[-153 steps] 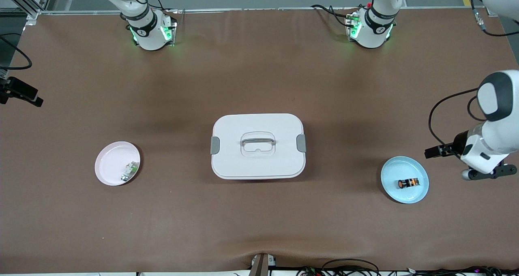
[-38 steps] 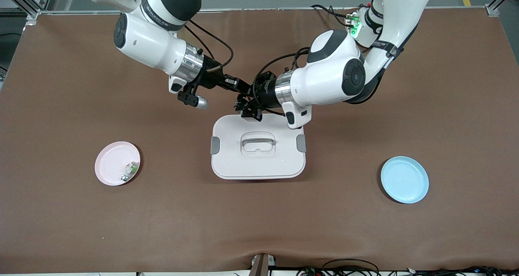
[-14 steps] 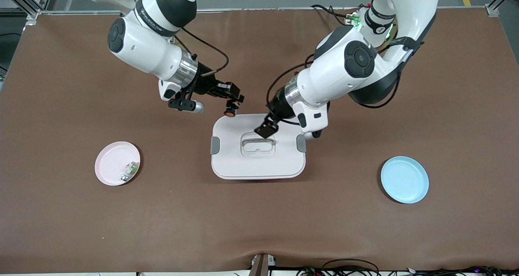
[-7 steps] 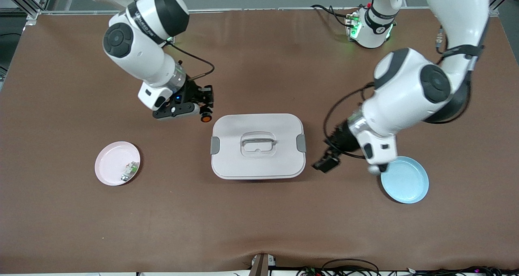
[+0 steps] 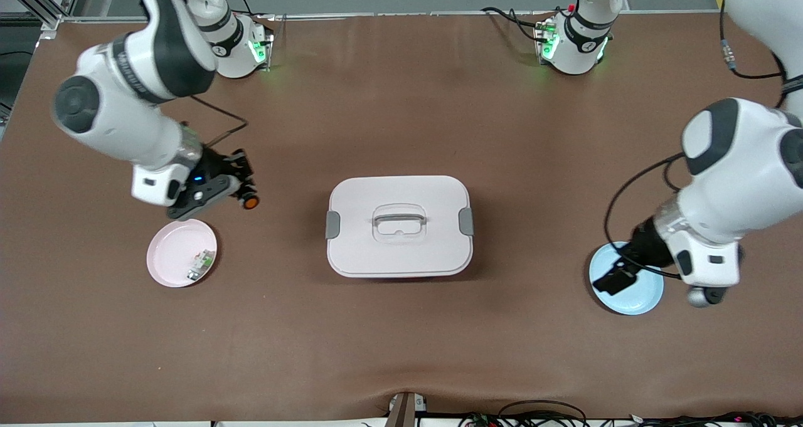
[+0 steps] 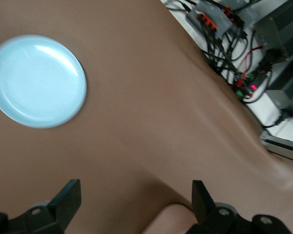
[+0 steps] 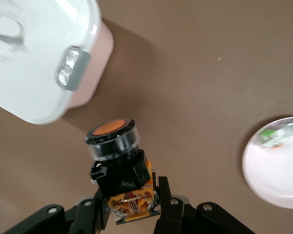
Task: Transfer orange switch to right arm and place
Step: 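Carry the switch with the right gripper over the pink plate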
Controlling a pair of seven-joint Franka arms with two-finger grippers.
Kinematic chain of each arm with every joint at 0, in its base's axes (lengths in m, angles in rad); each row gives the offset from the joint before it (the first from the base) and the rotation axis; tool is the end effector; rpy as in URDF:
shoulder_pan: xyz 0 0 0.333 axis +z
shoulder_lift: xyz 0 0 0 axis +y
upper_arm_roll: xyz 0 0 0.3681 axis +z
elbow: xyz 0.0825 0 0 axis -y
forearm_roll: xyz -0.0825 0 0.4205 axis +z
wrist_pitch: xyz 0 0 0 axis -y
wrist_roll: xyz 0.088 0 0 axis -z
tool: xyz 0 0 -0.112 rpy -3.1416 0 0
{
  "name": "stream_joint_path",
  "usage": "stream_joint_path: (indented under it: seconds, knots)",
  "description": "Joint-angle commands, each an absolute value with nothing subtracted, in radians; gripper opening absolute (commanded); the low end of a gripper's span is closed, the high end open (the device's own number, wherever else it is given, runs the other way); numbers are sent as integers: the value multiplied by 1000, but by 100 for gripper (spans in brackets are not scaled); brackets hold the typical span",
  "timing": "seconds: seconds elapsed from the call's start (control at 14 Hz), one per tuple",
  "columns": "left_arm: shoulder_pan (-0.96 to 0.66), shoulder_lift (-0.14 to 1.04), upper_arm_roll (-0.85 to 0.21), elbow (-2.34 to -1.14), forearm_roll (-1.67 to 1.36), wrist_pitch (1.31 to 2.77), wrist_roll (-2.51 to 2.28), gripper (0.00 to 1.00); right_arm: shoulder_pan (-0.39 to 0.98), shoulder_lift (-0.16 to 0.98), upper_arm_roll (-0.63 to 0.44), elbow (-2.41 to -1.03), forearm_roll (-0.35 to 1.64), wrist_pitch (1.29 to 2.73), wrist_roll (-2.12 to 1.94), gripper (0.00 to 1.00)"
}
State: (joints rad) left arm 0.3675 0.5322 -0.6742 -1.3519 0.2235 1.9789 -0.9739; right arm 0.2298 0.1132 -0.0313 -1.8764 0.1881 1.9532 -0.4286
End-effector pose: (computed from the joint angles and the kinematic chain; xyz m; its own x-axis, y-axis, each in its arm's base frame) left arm 0.7627 -0.1029 0.5188 0.7610 0.6481 0.0287 0.6266 -0.7458 0.2262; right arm 0.6106 0.1370 0.4798 0.8516 0.5233 0.0313 0.5205 -0.8368 -0.1697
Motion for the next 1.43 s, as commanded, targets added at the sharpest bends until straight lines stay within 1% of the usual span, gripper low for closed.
stream_joint_path:
  seconds: [0.0, 0.14, 0.29, 0.5, 0.64, 0.79, 1.0, 1.21, 1.36]
  knots:
    - [445, 486, -684, -1361, 274, 1910, -785, 100, 152, 135, -12, -1875, 97, 1979, -570, 1]
    - [471, 468, -684, -1359, 319, 1855, -697, 100, 103, 165, -12, -1875, 39, 2005, -658, 1]
    - [477, 459, -684, -1356, 354, 1815, -670, 100, 52, 214, -12, -1875, 35, 2023, -786, 1]
    - [517, 410, -686, -1358, 388, 1790, -632, 100, -26, 288, -12, -1875, 37, 2118, -1010, 1]
    - [518, 381, -686, -1358, 385, 1729, -548, 100, -64, 342, -11, -1875, 37, 2196, -1096, 2]
    - [520, 376, -687, -1355, 379, 1681, -505, 100, -81, 376, -12, -1873, 35, 2244, -1126, 2]
    - [538, 319, -687, -1355, 376, 1649, -436, 100, -115, 448, -12, -1849, 35, 2327, -1277, 3]
    - [549, 285, -686, -1355, 342, 1605, -377, 100, -141, 527, -12, -1786, 37, 2344, -1371, 4]
    - [561, 269, -686, -1355, 305, 1574, -374, 100, -141, 548, -12, -1778, 31, 2367, -1417, 4]
